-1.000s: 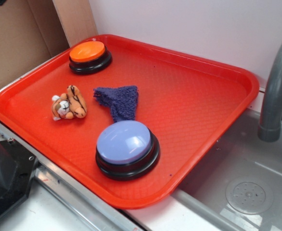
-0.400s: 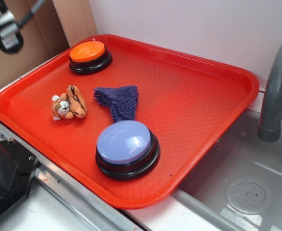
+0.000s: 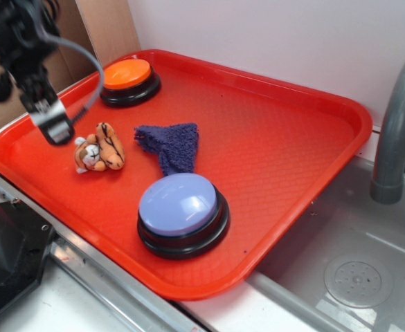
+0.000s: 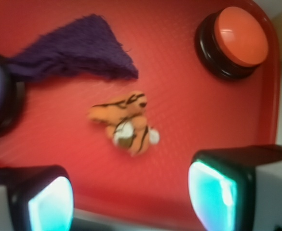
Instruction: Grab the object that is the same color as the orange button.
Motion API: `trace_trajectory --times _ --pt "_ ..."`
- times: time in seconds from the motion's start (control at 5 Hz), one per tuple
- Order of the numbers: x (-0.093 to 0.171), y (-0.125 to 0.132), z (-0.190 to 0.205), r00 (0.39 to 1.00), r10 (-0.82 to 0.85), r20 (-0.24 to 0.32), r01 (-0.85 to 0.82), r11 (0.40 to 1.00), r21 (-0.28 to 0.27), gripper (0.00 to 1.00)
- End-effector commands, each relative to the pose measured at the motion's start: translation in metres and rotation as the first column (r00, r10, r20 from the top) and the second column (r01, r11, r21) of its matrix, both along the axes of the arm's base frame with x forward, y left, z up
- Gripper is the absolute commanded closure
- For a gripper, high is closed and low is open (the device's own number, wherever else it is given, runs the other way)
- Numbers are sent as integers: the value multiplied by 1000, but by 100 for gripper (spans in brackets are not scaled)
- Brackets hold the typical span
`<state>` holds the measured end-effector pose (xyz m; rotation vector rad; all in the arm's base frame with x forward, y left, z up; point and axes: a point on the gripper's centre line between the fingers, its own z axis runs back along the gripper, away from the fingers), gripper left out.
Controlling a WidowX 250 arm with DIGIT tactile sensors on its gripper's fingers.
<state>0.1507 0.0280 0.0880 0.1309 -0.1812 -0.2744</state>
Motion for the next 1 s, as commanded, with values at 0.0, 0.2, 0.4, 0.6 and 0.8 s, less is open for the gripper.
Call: trace_trajectory --times 0.0,0.2,0.4,0.6,0.8 --pt "26 12 -58 999 -17 27 17 1000 -22 0" --pt "28 13 -66 999 50 15 -50 999 0 56" --pt "27 11 -64 997 66 44 -62 995 -84 100" --pt "26 11 -58 997 72 38 -67 992 -105 100" --pt "27 9 -41 987 157 20 -153 980 -126 100"
